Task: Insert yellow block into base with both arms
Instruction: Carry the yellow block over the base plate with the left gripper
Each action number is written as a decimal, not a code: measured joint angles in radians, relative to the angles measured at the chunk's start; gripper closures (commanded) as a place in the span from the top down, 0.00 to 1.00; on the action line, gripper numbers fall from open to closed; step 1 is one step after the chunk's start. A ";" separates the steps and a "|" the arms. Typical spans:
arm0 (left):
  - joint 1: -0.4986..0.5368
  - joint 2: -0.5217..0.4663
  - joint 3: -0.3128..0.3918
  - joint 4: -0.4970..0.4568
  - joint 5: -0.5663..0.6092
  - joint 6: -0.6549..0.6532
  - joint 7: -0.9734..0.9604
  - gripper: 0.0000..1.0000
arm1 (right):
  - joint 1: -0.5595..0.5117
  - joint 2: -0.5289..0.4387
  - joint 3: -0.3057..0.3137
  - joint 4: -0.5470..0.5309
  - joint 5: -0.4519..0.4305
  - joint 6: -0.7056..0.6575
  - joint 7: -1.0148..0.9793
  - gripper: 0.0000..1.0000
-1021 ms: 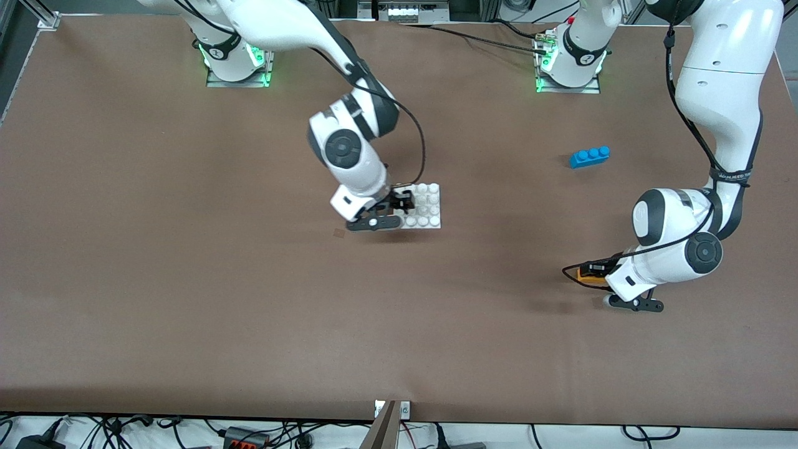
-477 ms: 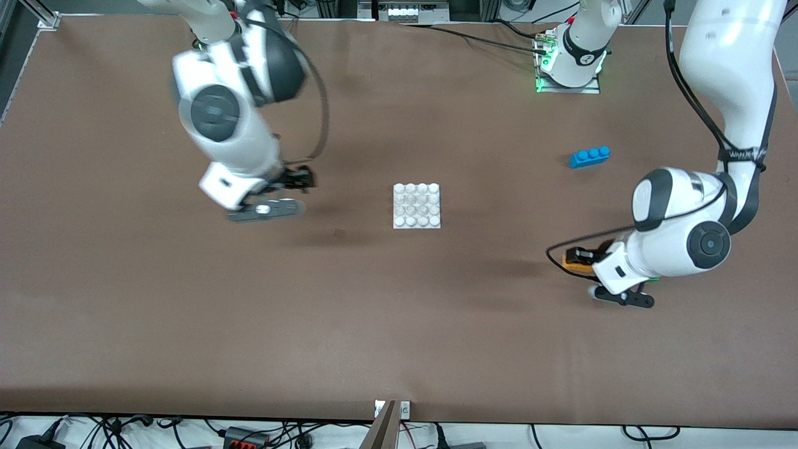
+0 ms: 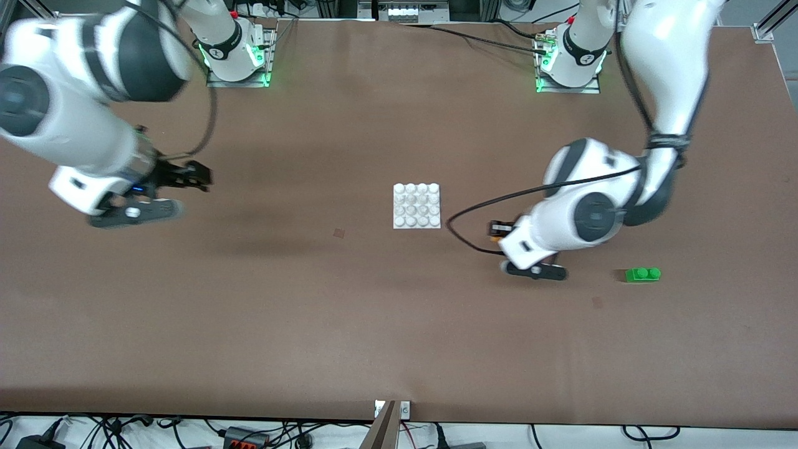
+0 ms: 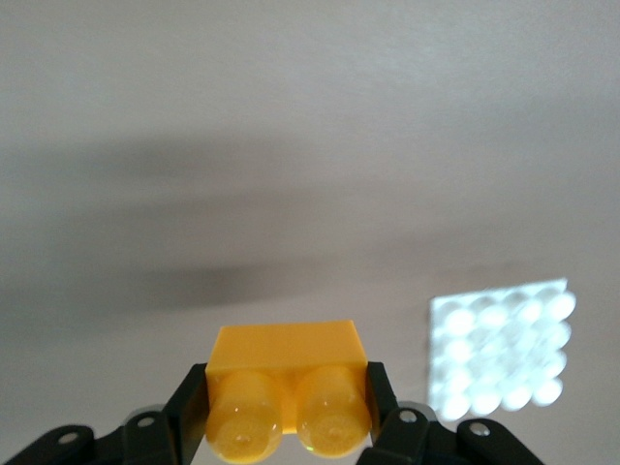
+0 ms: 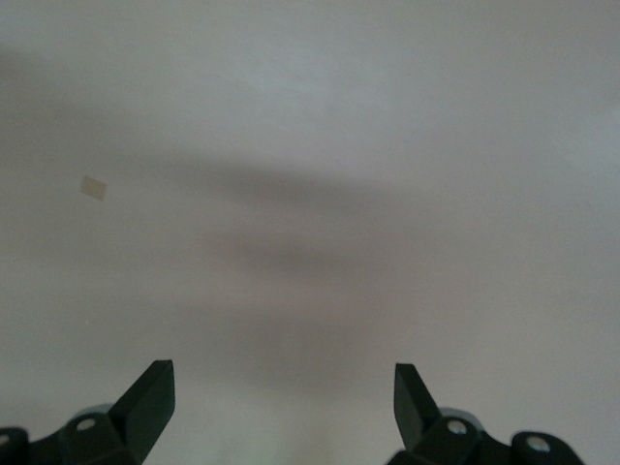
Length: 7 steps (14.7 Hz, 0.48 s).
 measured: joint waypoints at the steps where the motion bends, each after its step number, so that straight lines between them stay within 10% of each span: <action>1: -0.032 0.018 -0.001 0.000 0.000 0.036 -0.068 0.58 | -0.041 -0.016 0.016 0.018 0.001 -0.039 -0.006 1.00; 7: -0.241 0.088 0.002 0.001 0.000 0.156 -0.231 0.58 | -0.510 -0.120 0.399 -0.004 -0.020 -0.061 -0.053 1.00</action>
